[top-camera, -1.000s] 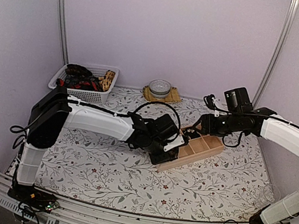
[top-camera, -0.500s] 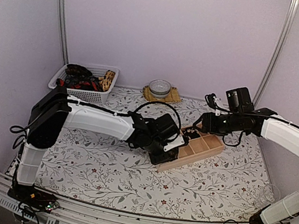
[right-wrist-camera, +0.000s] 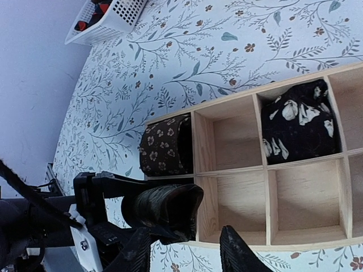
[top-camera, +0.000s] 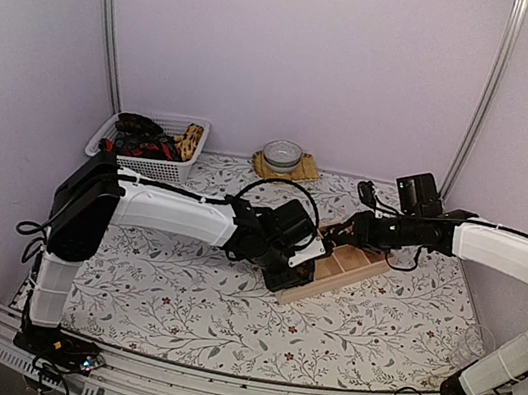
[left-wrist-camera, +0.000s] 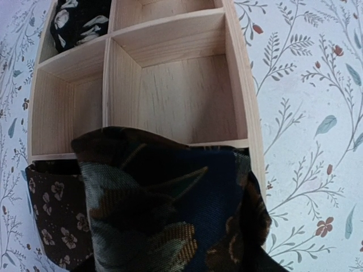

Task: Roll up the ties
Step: Place the tie in the storage box.

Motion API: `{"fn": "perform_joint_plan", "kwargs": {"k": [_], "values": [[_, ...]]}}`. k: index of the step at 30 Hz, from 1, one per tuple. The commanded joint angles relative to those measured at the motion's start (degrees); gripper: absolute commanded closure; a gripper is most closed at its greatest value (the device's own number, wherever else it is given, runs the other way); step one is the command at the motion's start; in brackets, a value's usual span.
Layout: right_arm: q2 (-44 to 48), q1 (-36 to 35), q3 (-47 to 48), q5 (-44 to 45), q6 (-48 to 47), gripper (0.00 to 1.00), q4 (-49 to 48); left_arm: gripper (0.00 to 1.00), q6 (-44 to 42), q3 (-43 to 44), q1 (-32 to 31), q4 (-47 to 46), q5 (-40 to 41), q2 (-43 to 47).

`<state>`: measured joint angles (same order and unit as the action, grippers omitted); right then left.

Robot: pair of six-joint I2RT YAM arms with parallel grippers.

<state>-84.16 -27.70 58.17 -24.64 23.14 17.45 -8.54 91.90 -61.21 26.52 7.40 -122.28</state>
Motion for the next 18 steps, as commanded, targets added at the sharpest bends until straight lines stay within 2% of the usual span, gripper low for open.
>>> {"fn": "perform_joint_plan", "kwargs": {"k": [1, 11, 18], "values": [[-4.54, 1.17, -4.33, -9.17, 5.37, 0.61, -10.00, 0.44, -0.52, -0.05, 0.08, 2.18, -2.36, 2.31], [-9.32, 2.65, -11.29, -22.02, 15.02, 0.89, -25.58, 0.44, -0.48, -0.74, 0.24, 1.28, -2.94, 2.41], [-13.08, 2.65, -12.35, -28.80, 20.20, 0.89, -33.26, 0.44, -0.28, -1.02, 0.38, 0.70, -3.15, 2.65]]}}
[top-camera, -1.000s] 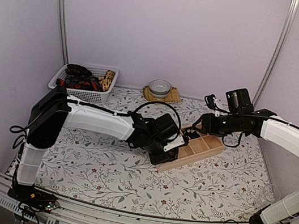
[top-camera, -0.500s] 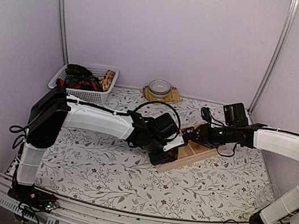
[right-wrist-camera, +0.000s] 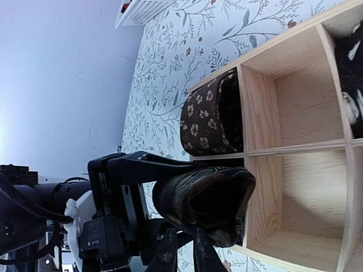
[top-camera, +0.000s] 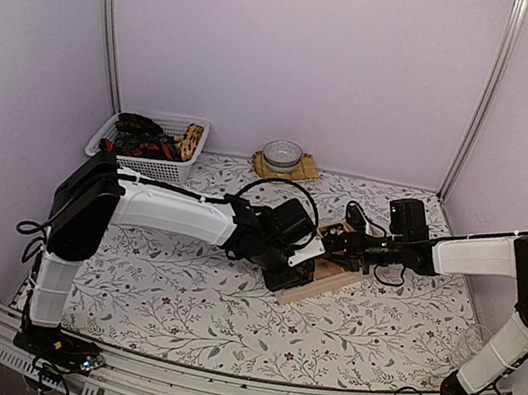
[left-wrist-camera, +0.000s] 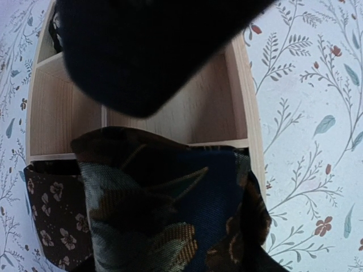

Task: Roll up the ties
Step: Place the tie in the storage box.

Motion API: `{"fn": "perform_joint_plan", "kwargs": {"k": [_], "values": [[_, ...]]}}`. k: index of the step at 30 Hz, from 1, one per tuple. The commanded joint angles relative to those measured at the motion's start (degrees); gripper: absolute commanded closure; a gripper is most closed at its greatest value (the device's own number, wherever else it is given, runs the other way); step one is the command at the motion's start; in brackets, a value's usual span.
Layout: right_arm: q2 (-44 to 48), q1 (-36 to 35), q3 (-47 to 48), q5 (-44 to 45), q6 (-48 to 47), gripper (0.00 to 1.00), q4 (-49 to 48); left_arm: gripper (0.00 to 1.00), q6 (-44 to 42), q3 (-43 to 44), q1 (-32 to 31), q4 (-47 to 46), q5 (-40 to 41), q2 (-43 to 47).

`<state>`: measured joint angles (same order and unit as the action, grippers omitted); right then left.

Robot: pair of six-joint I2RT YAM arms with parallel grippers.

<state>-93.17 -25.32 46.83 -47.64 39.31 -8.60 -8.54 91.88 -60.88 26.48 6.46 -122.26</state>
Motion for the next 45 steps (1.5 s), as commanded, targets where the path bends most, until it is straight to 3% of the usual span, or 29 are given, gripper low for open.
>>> {"fn": "perform_joint_plan", "kwargs": {"k": [1, 10, 23, 31, 37, 45], "values": [[-4.65, 0.27, -1.14, -6.04, 4.58, 0.89, -7.82, 0.44, -0.33, -1.07, 0.06, 0.69, -2.22, 2.72], [-9.86, -0.58, -2.81, -12.25, 14.40, 0.89, -23.24, 0.44, -0.35, -1.00, 0.05, 0.43, -2.34, 2.42], [-12.44, -2.31, -3.72, -14.31, 22.02, 0.89, -32.97, 0.45, -0.40, -0.59, 0.06, 1.26, -1.85, 1.58], [-16.50, -5.53, -1.66, -13.49, 20.92, 0.89, -29.72, 0.45, -0.56, -0.56, 0.04, 0.87, -1.90, 1.72], [-16.13, -6.51, 0.32, -8.48, 13.12, 0.89, -16.53, 0.45, -0.62, -0.56, 0.06, 0.62, -2.02, 1.87], [-16.71, -6.85, -0.38, -4.67, 8.37, 0.89, -10.47, 0.43, -0.76, -0.04, 0.36, -0.22, -1.49, 2.52]]}}
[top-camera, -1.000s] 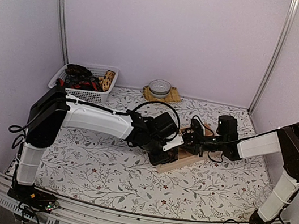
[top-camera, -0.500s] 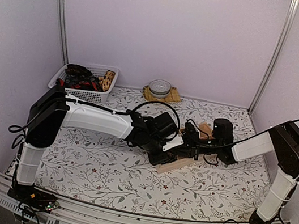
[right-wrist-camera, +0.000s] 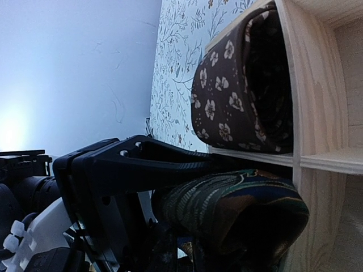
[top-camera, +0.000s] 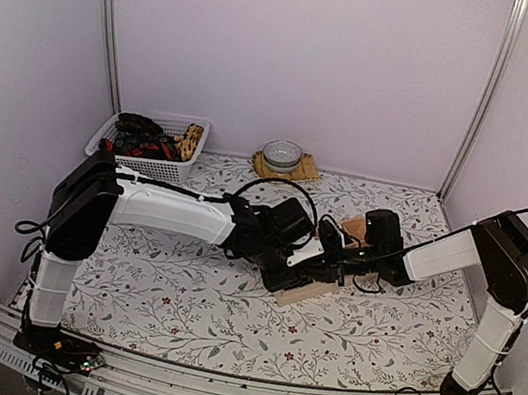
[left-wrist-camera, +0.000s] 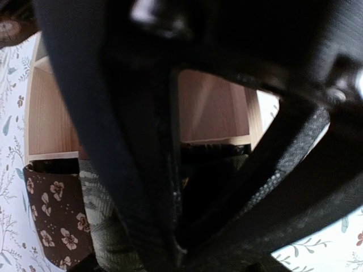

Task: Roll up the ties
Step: Place the tie in the storage box.

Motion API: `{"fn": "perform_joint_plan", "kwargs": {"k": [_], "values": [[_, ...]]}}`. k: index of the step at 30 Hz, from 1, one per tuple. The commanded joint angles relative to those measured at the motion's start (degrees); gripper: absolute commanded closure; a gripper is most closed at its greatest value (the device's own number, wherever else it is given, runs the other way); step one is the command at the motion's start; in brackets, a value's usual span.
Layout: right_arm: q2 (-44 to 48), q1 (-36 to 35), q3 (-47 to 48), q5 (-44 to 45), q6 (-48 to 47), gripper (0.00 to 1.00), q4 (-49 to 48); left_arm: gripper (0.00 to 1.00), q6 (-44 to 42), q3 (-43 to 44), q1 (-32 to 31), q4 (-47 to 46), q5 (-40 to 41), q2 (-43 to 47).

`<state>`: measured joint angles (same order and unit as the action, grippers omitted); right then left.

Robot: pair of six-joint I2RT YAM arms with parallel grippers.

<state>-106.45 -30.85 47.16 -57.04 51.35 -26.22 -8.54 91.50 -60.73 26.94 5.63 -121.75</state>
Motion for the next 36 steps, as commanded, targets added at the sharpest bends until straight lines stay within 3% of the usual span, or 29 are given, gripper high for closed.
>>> {"fn": "perform_joint_plan", "kwargs": {"k": [1, 8, 21, 22, 26, 36], "values": [[-3.61, -1.34, -1.03, 4.76, -3.71, 0.89, 7.15, 0.42, -0.70, 0.34, 0.28, -0.78, -0.50, 2.15], [-5.80, -1.49, -1.60, 5.86, -4.06, 0.89, 7.14, 0.36, -0.88, 0.56, 0.48, -1.09, -0.17, 2.95], [-8.94, -2.46, -0.32, 5.92, -3.62, 0.90, 6.99, 0.33, -1.52, -0.60, 0.34, -4.39, -0.60, 5.11], [-8.95, -2.50, -0.34, 5.96, -3.75, 0.89, 7.09, 0.26, -1.63, -1.00, 0.28, -4.88, -0.72, 5.46], [-9.33, -2.61, -0.40, 6.20, -3.72, 0.89, 7.17, 0.22, -2.20, -1.79, -0.06, -6.11, -0.90, 6.11], [-8.97, -2.87, -1.11, 5.82, -3.29, 0.90, 5.63, 0.19, -1.78, -6.06, 0.01, -10.25, 4.27, 11.77]]}}
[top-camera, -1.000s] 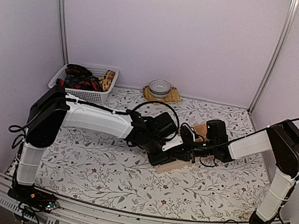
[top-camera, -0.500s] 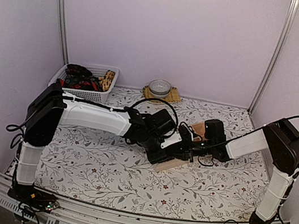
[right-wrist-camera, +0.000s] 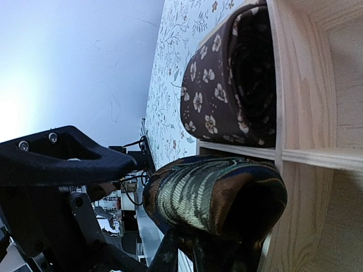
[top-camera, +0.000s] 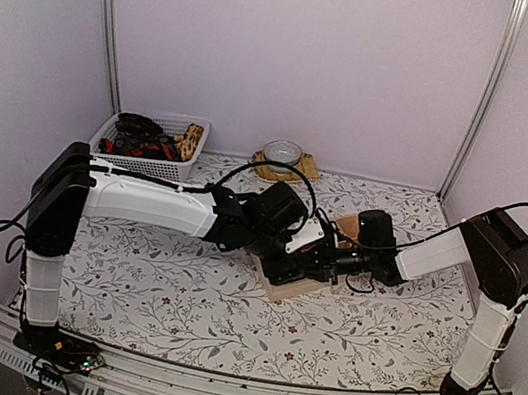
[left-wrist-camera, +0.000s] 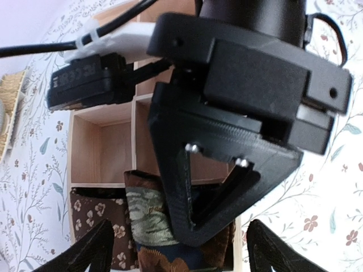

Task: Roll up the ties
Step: Place the tie in the storage box, then adjust the tie in the storage box.

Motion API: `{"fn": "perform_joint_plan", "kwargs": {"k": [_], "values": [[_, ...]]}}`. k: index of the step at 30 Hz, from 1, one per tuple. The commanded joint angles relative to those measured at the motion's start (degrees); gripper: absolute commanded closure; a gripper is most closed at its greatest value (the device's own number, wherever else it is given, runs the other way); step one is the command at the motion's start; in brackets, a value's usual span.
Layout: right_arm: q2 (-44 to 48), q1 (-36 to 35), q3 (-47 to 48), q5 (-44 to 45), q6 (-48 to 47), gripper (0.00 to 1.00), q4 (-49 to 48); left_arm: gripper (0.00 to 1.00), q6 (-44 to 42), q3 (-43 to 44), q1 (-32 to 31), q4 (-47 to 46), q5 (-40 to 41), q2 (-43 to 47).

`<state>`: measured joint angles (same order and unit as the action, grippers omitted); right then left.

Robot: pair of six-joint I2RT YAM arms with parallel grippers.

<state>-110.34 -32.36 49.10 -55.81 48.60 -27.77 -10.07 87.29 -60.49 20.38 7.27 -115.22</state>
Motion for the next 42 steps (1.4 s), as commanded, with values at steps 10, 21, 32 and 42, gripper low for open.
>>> {"fn": "perform_joint_plan", "kwargs": {"k": [10, 21, 32, 42], "values": [[9.02, 0.66, 4.02, 2.51, -5.82, 0.86, 14.66, 0.20, -1.86, -2.47, 0.10, 2.84, -3.30, 4.65], [17.75, 5.10, 9.57, -0.34, -5.32, 0.83, 17.68, 0.21, -1.80, -6.61, 2.35, 1.48, -8.55, 11.17], [26.62, 9.47, 6.90, 1.48, -9.19, 0.79, 24.68, 0.46, 6.41, -1.73, 11.93, 3.29, -23.40, 8.34], [29.68, 11.13, 2.78, 3.11, -11.73, 0.78, 27.47, 0.61, 8.11, 3.91, 11.92, 10.13, -29.93, -1.84]]}}
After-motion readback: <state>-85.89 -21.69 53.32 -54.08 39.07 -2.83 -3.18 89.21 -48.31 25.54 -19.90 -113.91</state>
